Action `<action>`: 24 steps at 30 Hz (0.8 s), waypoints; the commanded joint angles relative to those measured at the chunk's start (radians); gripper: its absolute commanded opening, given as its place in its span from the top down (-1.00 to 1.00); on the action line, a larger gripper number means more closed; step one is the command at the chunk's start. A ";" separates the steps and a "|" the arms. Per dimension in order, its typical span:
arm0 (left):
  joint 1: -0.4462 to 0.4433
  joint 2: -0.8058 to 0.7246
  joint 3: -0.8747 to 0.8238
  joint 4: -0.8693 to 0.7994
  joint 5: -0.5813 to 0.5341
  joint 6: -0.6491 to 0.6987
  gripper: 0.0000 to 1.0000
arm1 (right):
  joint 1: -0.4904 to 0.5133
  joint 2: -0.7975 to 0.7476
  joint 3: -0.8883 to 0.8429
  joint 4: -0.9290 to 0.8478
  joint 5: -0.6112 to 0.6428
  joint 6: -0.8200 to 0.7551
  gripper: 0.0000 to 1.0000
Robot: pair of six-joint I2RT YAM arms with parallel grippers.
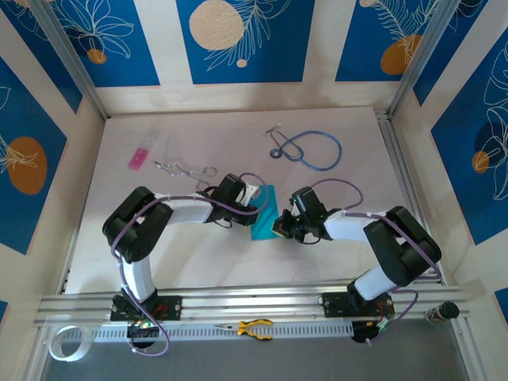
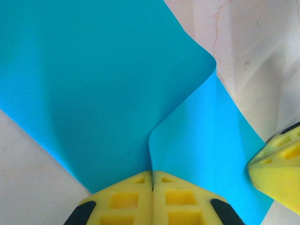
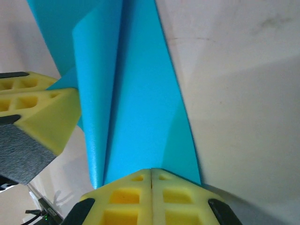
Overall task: Fold a paper plane with a square sheet of paper (pick it up from the middle)
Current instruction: Fold the triangle a second time at the center of the table.
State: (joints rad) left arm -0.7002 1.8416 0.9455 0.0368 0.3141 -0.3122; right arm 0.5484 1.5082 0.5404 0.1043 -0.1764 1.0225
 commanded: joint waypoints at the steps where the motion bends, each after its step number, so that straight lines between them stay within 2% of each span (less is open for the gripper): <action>1: 0.012 0.016 0.006 -0.049 0.004 0.000 1.00 | -0.014 -0.050 -0.013 0.062 -0.051 0.001 1.00; 6: 0.012 0.018 0.004 -0.044 0.003 0.001 1.00 | -0.009 0.011 0.035 0.147 -0.108 0.043 1.00; 12: 0.013 0.022 0.006 -0.043 0.008 -0.003 1.00 | 0.006 0.103 0.088 0.194 -0.104 0.093 1.00; 24: 0.012 0.026 0.002 -0.036 0.011 -0.003 1.00 | 0.018 0.169 0.116 0.195 -0.068 0.106 1.00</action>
State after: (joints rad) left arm -0.7002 1.8416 0.9455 0.0372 0.3141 -0.3126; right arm 0.5629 1.6547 0.6403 0.3035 -0.2527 1.1210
